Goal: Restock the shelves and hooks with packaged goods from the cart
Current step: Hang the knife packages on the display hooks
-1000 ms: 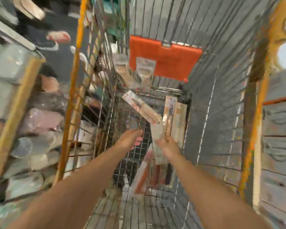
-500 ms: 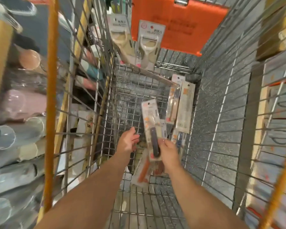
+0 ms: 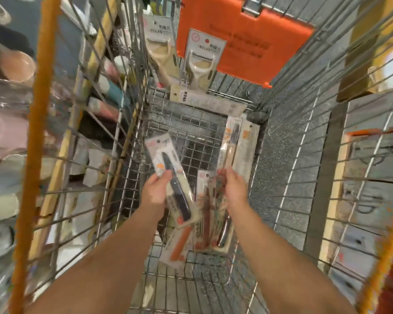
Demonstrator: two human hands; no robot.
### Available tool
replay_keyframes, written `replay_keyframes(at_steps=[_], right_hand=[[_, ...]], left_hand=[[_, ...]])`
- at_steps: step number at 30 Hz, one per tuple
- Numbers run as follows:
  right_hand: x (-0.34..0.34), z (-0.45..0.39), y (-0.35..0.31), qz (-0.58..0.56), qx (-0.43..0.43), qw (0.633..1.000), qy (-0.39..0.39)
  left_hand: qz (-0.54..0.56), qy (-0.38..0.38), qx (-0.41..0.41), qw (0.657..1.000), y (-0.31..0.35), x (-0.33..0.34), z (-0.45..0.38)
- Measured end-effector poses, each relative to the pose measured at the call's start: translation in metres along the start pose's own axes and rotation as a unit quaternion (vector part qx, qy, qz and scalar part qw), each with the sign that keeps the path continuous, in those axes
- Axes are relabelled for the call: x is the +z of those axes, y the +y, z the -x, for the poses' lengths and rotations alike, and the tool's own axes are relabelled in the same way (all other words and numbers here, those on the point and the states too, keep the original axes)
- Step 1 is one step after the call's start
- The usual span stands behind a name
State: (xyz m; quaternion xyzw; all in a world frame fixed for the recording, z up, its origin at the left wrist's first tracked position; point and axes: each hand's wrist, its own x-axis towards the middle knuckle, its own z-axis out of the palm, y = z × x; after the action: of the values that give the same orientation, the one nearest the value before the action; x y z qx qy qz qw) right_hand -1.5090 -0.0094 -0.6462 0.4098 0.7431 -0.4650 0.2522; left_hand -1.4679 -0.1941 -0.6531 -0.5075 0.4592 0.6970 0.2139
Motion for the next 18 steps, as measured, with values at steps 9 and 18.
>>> replay_keyframes(at_steps=[9,18], right_hand=[[0.046,-0.051,-0.015,0.453,-0.228,0.862,-0.014],[0.062,-0.075,-0.045,0.171,0.007,0.983,0.065]], left_hand=[[-0.113,0.060,0.042,0.991,-0.005,-0.007,-0.012],[-0.085,0.045,0.030,0.995,-0.005,-0.004,-0.017]])
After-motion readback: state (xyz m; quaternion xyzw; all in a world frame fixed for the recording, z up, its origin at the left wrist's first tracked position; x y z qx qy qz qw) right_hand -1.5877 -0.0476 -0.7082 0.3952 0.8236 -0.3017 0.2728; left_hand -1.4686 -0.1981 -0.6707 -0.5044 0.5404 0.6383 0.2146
